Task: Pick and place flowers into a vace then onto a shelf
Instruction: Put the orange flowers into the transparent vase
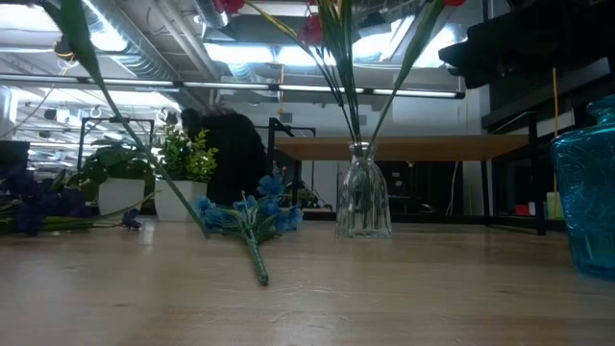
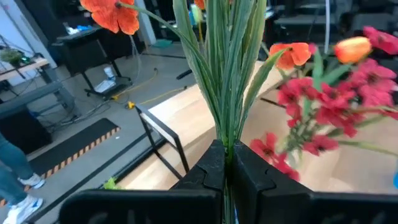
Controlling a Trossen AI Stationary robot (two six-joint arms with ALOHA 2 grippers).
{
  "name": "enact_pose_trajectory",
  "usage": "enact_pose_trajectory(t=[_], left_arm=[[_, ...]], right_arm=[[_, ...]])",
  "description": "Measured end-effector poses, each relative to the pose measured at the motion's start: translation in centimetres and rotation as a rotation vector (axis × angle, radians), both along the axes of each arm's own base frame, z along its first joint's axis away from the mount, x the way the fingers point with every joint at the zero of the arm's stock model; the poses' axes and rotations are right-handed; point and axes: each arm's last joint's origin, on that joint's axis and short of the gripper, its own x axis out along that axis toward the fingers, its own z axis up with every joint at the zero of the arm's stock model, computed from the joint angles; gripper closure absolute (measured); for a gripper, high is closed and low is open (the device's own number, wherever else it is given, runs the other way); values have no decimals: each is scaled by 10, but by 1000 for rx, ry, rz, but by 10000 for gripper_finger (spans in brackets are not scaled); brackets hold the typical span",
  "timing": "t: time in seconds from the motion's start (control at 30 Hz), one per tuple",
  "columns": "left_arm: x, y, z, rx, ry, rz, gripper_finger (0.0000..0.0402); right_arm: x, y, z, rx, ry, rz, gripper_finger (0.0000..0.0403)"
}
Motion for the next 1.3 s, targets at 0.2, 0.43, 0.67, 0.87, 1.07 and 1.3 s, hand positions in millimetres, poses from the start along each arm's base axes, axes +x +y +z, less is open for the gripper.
enact_pose_trajectory(t=[0.2, 0.43, 0.67, 0.87, 1.07, 1.3], left_arm=[[-1, -9, -3, -118, 43, -36, 396], [0, -7, -3, -121, 54, -26, 396], [2, -6, -4, -122, 59, -19, 396], [-4, -13, 0, 8, -42, -57, 396], [-11, -24, 3, 44, -130, -100, 397], [-3, -40, -8, 57, -154, -109, 397]], right_arm=[[0, 0, 0, -2, -2, 1, 185], [0, 0, 2, -11, -20, 2, 185], [0, 0, 2, -11, -19, 2, 185], [0, 0, 2, -11, -18, 2, 185], [0, 0, 3, -7, -30, 3, 185], [4, 8, 23, 10, -90, 102, 185]])
